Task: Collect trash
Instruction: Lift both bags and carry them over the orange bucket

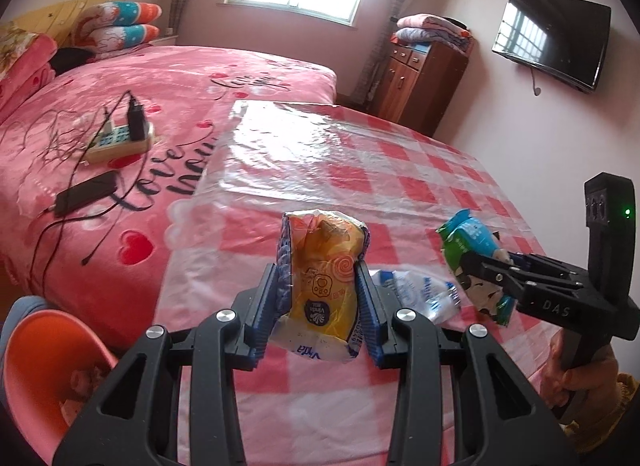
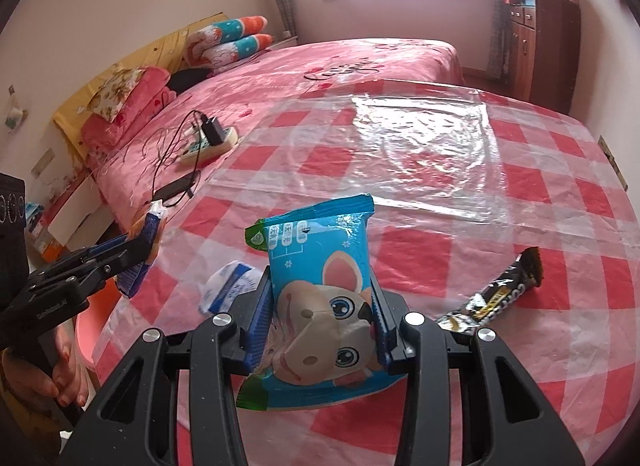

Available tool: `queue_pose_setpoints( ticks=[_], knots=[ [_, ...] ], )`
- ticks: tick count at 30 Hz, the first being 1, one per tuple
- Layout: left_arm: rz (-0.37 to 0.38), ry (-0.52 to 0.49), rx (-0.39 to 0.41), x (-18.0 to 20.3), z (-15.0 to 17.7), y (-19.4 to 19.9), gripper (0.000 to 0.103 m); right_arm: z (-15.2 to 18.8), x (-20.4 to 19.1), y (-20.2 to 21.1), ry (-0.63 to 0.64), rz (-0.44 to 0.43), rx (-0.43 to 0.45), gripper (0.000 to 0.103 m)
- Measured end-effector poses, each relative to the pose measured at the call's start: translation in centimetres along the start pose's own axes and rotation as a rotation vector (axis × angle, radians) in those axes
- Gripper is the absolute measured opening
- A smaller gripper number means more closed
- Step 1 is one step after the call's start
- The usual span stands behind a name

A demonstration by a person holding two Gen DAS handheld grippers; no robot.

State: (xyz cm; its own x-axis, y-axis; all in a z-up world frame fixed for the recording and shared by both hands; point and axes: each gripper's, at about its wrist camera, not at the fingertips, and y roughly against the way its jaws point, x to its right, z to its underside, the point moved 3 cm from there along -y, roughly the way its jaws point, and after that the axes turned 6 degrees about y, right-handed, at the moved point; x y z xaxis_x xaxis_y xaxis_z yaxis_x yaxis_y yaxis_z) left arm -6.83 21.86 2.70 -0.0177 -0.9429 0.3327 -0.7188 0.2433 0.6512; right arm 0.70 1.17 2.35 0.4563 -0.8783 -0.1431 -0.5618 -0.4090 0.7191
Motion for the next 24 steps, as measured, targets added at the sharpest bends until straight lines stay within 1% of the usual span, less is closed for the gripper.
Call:
queue_pose_setpoints(
  ticks=[9, 16, 24],
  knots=[
    [-0.057, 0.052, 0.008, -3.3, 1.2, 1.6, 0.040, 0.0, -2.8, -0.3, 0.055, -0.030, -0.015, 0.043],
    [-0.106, 0.104, 0.010, -6.6, 2.1, 3.0, 0.040, -0.1, -5.4, -0.8, 0.108, -0.059, -0.033, 0.043],
    [-0.164, 0.166, 0.014, -10.3, 3.3, 4.8, 0.040, -0.2, -8.9, -1.8, 0.163, -0.118, -0.066, 0.043]
  ],
)
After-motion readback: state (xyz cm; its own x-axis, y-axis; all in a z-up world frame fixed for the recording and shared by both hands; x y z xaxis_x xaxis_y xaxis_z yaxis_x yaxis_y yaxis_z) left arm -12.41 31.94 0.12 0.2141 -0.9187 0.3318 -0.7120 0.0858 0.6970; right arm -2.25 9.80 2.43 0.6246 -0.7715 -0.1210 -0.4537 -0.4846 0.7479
